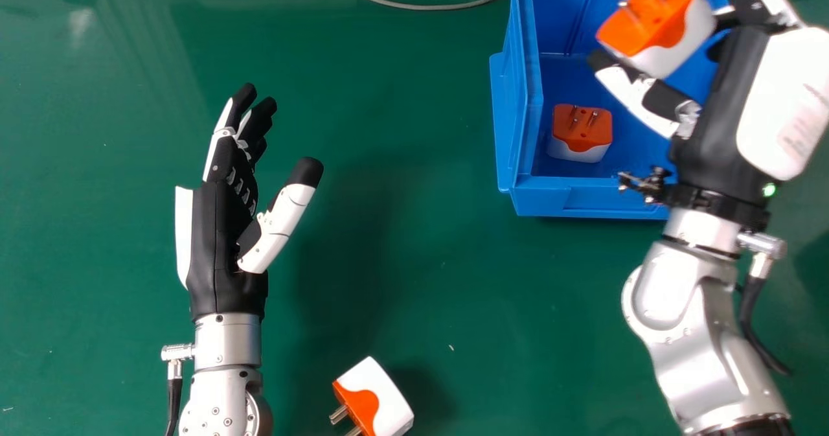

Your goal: Pick all objects and put in blue box

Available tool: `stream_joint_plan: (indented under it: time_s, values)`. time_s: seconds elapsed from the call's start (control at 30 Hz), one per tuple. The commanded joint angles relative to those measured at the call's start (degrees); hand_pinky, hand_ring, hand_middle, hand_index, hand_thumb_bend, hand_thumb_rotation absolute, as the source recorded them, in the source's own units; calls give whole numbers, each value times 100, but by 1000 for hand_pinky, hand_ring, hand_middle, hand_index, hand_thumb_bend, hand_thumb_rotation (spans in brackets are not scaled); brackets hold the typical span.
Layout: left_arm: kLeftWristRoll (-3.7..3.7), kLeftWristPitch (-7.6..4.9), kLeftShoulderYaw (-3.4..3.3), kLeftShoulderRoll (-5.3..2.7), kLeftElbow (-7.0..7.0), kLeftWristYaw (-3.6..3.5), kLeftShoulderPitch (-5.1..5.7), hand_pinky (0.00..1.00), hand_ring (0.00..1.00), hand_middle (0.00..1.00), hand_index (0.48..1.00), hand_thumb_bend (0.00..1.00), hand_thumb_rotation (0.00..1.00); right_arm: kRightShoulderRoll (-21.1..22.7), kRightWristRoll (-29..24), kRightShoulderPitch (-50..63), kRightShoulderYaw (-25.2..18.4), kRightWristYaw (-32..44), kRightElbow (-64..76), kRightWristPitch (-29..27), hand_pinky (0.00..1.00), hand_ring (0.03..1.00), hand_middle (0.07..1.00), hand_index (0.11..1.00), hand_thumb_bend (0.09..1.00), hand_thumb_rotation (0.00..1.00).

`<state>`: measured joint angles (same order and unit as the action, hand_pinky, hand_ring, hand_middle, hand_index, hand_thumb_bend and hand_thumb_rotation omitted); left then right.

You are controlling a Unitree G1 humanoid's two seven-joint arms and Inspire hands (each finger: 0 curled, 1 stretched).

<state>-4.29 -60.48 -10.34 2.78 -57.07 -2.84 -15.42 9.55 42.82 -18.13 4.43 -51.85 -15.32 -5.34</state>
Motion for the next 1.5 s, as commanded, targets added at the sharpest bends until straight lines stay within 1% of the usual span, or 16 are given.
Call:
stream_joint_plan:
  time_s: [0.0,0.17,0.33,0.47,0.57,0.7,0.77,0.87,0.93,1.1,1.17,1.23,1.3,1.37,1.4,1.47]
  values:
    - [75,-130,18,-26,86,39,36,937,909,880,897,859,552,175,-15,-338,-110,87,39,81,302,384,487,523,492,0]
    - [67,-143,16,-23,85,59,26,934,909,879,896,853,553,407,-46,-597,-111,651,-89,522,303,384,483,523,492,0]
    - [50,-128,16,-34,92,60,17,926,905,876,896,854,555,817,39,-914,41,1319,-361,656,296,387,481,539,490,0]
    - [77,-119,26,-18,72,66,-6,926,904,876,896,855,556,1116,109,-1209,208,1716,-612,670,289,387,482,543,489,0]
    - [99,-124,19,-22,60,105,-26,924,905,876,896,856,558,1257,116,-1464,336,2039,-847,784,283,385,482,546,489,0]
    - [144,-123,17,-27,51,155,-55,923,904,875,896,856,559,1424,135,-1822,538,2157,-1409,656,284,384,476,541,489,0]
    - [102,-114,12,-41,54,124,-63,922,903,874,895,856,558,1482,99,-2001,624,2198,-1725,551,286,386,473,541,490,0]
    - [99,-96,13,-35,58,129,-65,922,902,874,894,856,557,1531,58,-2216,740,2294,-2068,467,286,386,470,537,490,0]
    - [62,-67,13,-39,68,91,-63,922,902,874,894,857,558,1602,62,-2353,849,2574,-2218,469,290,392,477,530,492,0]
    - [93,-64,7,-31,65,108,-73,924,905,875,895,863,558,1824,73,-2636,1129,3222,-2517,303,290,397,484,527,492,0]
    - [141,-99,3,-23,51,161,-83,922,906,876,895,867,559,1882,78,-2720,1228,3355,-2645,216,292,399,485,523,493,0]
    - [164,-116,3,-14,30,188,-91,919,905,875,895,865,558,1905,104,-2815,1331,3435,-2809,159,294,401,487,521,494,0]
    - [137,-93,11,-16,36,167,-91,919,905,875,895,865,558,1913,175,-2914,1463,3360,-3031,49,294,401,487,521,494,0]
    - [145,-80,16,-12,36,177,-93,915,903,874,894,863,558,1899,236,-3038,1591,3371,-3277,14,294,403,491,520,494,0]
    - [155,-75,16,-9,34,188,-95,916,903,874,894,863,557,1879,265,-3114,1658,3465,-3400,58,290,400,490,523,493,0]
    - [143,-69,15,-10,34,175,-98,917,902,874,894,864,558,1824,325,-3298,1799,3793,-3653,225,288,399,492,526,493,0]
